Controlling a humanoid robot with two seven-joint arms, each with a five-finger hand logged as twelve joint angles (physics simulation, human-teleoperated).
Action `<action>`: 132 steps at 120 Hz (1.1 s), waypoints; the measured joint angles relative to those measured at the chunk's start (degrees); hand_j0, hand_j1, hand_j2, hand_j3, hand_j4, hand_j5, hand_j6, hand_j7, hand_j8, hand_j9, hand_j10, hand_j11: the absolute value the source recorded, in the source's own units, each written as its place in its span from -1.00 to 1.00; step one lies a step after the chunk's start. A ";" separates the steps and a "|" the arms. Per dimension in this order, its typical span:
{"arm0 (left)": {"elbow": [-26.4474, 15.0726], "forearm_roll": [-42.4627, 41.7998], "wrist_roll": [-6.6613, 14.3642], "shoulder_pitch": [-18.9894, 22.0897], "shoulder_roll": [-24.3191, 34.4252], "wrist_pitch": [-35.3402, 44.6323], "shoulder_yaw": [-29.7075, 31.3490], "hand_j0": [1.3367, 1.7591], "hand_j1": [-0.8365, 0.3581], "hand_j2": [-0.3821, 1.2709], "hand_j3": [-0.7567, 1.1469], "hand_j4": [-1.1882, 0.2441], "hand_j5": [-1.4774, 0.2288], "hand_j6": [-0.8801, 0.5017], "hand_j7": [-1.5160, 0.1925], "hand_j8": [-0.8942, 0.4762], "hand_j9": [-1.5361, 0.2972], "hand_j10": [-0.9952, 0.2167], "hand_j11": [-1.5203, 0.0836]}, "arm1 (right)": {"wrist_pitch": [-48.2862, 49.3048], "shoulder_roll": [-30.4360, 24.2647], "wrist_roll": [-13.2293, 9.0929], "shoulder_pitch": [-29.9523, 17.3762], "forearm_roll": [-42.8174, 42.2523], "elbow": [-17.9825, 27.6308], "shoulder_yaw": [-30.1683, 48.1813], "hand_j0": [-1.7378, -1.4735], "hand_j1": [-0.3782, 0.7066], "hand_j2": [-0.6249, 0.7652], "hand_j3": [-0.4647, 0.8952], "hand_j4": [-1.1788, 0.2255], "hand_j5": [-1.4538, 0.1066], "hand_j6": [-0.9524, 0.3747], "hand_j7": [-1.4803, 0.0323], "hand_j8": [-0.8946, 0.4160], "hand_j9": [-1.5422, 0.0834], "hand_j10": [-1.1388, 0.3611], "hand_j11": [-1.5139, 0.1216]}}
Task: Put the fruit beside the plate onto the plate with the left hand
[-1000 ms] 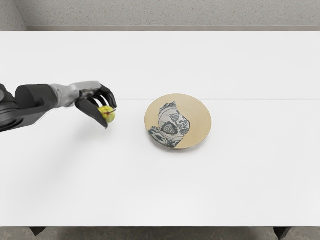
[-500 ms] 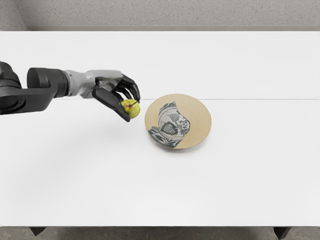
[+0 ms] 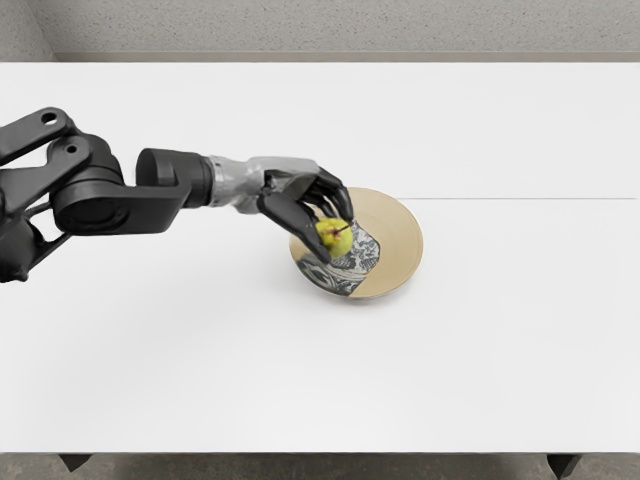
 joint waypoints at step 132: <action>7.34 -24.17 0.93 12.18 8.76 -11.32 -12.58 0.52 0.94 -0.52 -0.20 0.63 0.69 0.24 0.74 0.28 0.64 0.60 0.86 | -0.03 0.00 0.00 0.06 0.00 0.00 0.00 -0.40 -0.91 -0.11 -0.32 0.66 0.84 0.41 0.93 0.34 0.87 0.50 0.83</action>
